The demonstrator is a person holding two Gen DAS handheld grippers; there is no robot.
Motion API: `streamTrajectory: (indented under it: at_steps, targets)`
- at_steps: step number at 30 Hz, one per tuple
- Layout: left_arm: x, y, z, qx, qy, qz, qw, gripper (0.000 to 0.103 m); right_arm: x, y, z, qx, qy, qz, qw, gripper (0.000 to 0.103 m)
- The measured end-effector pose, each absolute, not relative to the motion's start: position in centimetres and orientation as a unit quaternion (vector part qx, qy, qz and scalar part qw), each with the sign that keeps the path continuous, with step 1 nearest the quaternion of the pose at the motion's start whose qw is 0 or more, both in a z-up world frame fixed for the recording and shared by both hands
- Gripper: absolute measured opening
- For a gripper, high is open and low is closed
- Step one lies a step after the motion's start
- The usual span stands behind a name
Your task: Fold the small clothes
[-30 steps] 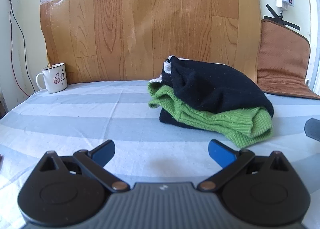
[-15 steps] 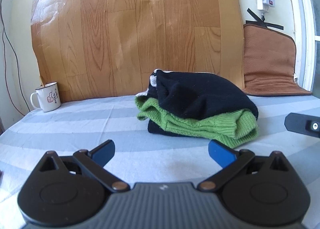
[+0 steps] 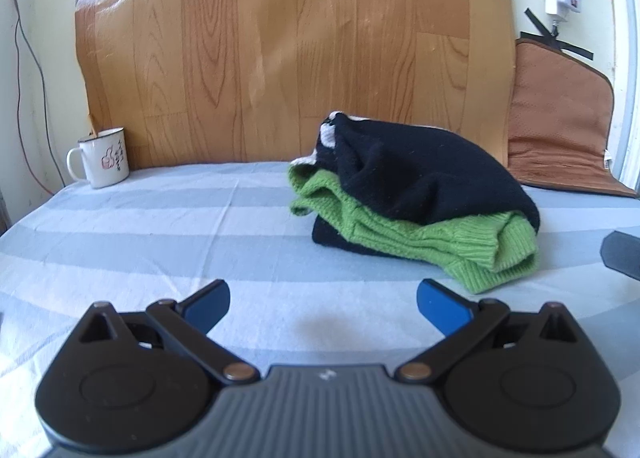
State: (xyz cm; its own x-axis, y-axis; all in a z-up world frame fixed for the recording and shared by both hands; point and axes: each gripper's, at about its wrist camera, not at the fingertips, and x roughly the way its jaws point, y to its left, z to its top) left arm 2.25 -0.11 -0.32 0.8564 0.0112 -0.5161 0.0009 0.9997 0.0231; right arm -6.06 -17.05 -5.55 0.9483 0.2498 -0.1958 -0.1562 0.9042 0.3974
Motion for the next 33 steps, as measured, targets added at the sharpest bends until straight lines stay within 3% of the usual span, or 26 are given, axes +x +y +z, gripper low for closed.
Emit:
streamTrajectory:
  at_steps: [33]
  targets:
    - [2.98,0.65,-0.63,-0.007,0.295,0.028,0.955,0.103,-6.07,-17.1,-5.51,0.192,0.122,0.106,0.968,0.084]
